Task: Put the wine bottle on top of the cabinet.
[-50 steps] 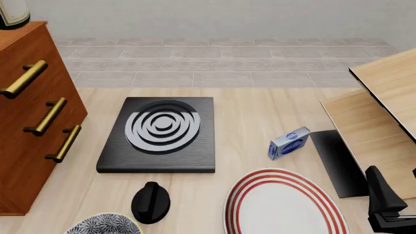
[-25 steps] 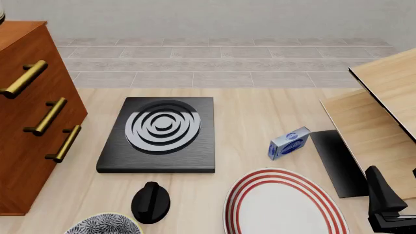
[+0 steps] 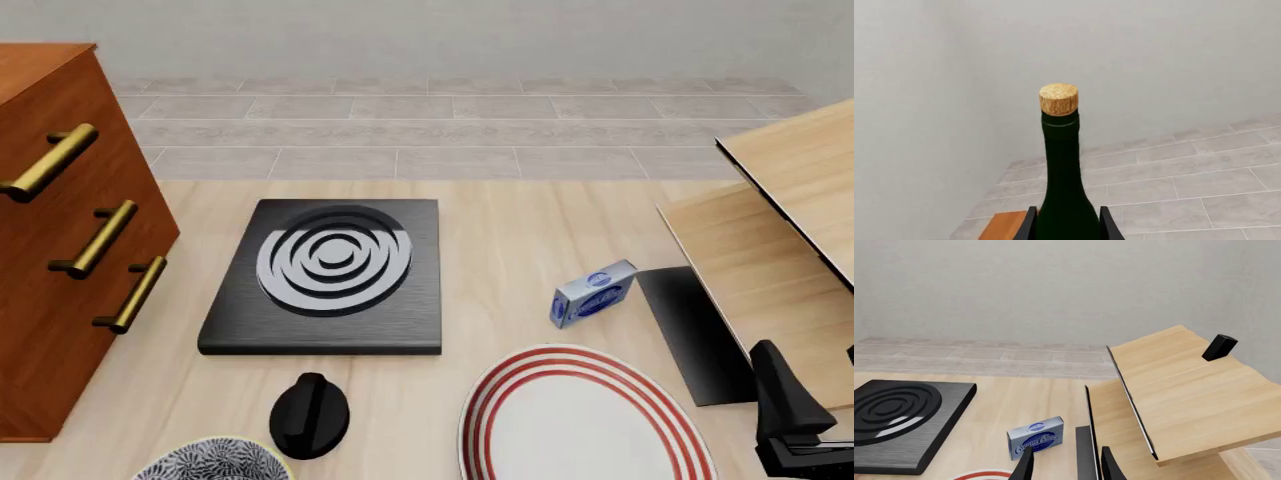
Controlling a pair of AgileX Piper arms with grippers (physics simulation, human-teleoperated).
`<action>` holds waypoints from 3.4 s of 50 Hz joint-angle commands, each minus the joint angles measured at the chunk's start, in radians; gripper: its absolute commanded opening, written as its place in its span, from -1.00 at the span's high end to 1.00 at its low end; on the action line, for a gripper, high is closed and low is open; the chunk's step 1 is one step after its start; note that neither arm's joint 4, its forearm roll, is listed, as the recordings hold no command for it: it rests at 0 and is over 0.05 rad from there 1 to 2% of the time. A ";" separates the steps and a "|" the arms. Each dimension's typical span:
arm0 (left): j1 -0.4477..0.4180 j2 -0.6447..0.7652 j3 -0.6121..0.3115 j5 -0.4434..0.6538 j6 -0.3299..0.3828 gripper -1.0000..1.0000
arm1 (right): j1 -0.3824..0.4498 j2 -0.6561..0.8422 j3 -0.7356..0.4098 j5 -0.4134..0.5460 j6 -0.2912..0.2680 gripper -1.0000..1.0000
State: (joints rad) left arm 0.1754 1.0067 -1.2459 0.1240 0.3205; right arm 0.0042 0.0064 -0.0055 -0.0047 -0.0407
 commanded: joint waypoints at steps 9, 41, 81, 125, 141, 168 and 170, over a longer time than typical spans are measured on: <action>0.076 -0.007 0.014 -0.019 0.014 1.00 | 0.000 0.000 0.000 0.000 0.000 -1.00; 0.208 -0.003 0.070 -0.067 0.004 1.00 | 0.000 0.000 0.000 0.000 0.000 -1.00; 0.285 0.051 0.224 -0.236 -0.037 1.00 | 0.000 0.000 0.000 0.000 0.000 -1.00; 0.320 0.128 0.331 -0.357 -0.056 1.00 | 0.000 0.000 0.000 0.000 0.000 -1.00; 0.319 0.120 0.302 -0.330 -0.045 -1.00 | 0.000 0.000 0.000 0.000 0.000 -1.00; 0.313 0.036 0.247 -0.240 -0.030 -1.00 | 0.000 0.000 0.000 0.000 0.000 -1.00; 0.311 0.027 0.241 -0.232 -0.031 -1.00 | 0.000 0.000 0.000 0.000 0.000 -1.00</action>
State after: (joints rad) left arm 0.4931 1.0672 -0.9798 -0.1478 0.2892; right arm 0.0042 0.0063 -0.0055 -0.0047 -0.0407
